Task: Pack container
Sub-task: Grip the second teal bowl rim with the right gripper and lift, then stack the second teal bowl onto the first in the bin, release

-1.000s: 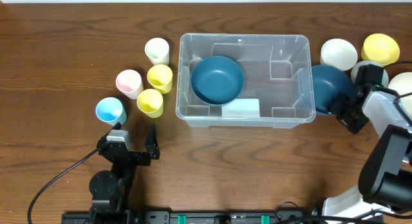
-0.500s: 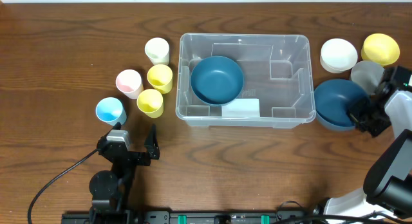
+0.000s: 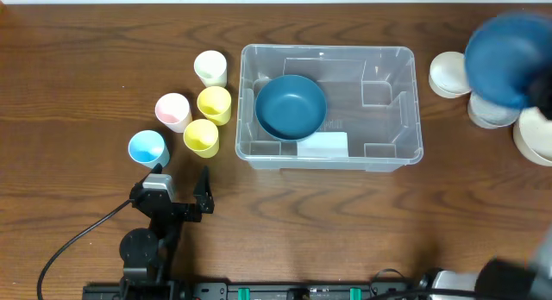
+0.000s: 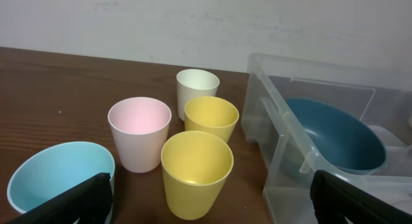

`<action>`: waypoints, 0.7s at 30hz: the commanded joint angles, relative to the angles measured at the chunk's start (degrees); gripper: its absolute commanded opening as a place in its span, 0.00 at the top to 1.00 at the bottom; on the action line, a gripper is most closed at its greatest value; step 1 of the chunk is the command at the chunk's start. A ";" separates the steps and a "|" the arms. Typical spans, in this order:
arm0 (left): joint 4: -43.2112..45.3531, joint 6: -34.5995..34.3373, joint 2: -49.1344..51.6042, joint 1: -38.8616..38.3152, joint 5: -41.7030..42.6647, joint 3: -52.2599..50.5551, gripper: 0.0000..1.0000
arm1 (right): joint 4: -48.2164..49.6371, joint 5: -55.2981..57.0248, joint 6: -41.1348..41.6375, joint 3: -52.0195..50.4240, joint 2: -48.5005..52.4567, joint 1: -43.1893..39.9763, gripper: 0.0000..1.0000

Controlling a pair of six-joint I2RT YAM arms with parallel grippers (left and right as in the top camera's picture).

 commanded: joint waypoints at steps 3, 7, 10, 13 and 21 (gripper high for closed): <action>-0.55 -0.26 -0.35 0.35 -0.48 -1.77 0.02 | 2.32 -10.64 1.18 4.04 -8.39 11.87 0.99; -0.55 -0.26 -0.35 0.35 -0.48 -1.77 0.02 | 5.07 -6.27 2.69 3.85 -8.63 25.75 0.99; -0.55 -0.26 -0.35 0.35 -0.48 -1.77 0.02 | 6.34 -1.36 4.28 3.69 -5.53 35.08 0.99; -0.55 -0.26 -0.35 0.35 -0.48 -1.77 0.02 | 7.37 2.32 6.10 3.69 0.13 42.27 0.99; -0.55 -0.28 -0.35 0.35 -0.48 -1.77 0.02 | 11.26 2.84 9.18 3.69 16.17 48.78 0.99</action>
